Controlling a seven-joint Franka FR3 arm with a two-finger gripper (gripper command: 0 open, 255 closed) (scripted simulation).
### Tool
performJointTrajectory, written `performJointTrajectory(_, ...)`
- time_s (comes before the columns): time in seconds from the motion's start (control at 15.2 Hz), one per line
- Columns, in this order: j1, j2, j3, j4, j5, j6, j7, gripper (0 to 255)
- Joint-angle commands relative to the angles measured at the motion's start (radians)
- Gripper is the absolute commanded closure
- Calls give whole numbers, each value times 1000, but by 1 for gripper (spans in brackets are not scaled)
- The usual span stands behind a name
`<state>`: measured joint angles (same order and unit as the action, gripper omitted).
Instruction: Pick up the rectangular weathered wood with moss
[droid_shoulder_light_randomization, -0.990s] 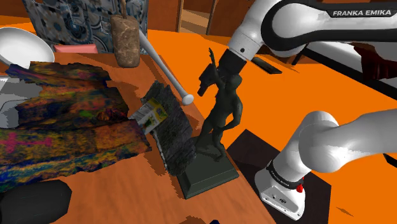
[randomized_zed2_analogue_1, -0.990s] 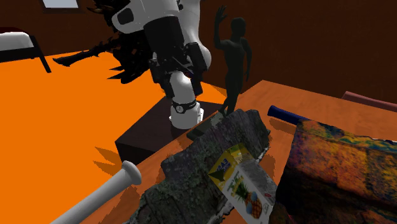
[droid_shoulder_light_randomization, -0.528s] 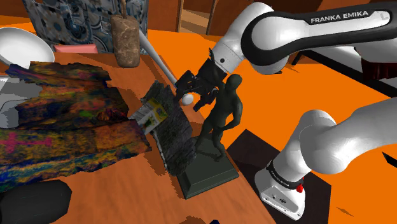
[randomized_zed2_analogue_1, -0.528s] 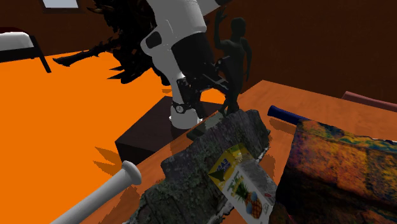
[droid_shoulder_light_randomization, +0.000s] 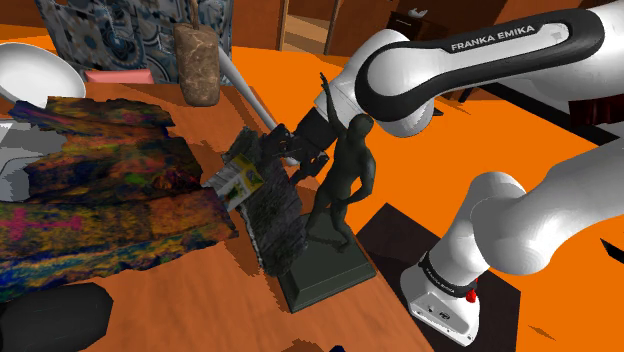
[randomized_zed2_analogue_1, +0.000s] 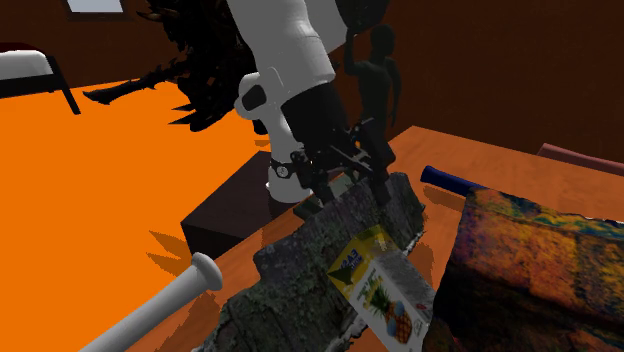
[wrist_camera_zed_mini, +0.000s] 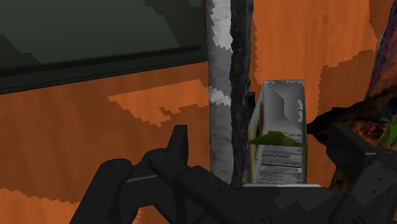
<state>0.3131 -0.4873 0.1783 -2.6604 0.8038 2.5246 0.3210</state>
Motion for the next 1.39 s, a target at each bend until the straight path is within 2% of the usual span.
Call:
performJointTrajectory(0.0, 8, 19, 2, -16, 15, 21, -18, 0)
performJointTrajectory(0.13, 8, 19, 2, -16, 15, 21, -18, 0)
performJointTrajectory(0.2, 11, 18, 4, -22, 19, 26, -20, 255)
performJointTrajectory(0.73, 13, 16, 18, -15, 15, 26, 2, 255)
performJointTrajectory(0.79, 1, 19, 8, -16, 19, 19, -21, 255)
performJointTrajectory(1.32, -36, -48, 12, 38, -62, -92, 66, 255)
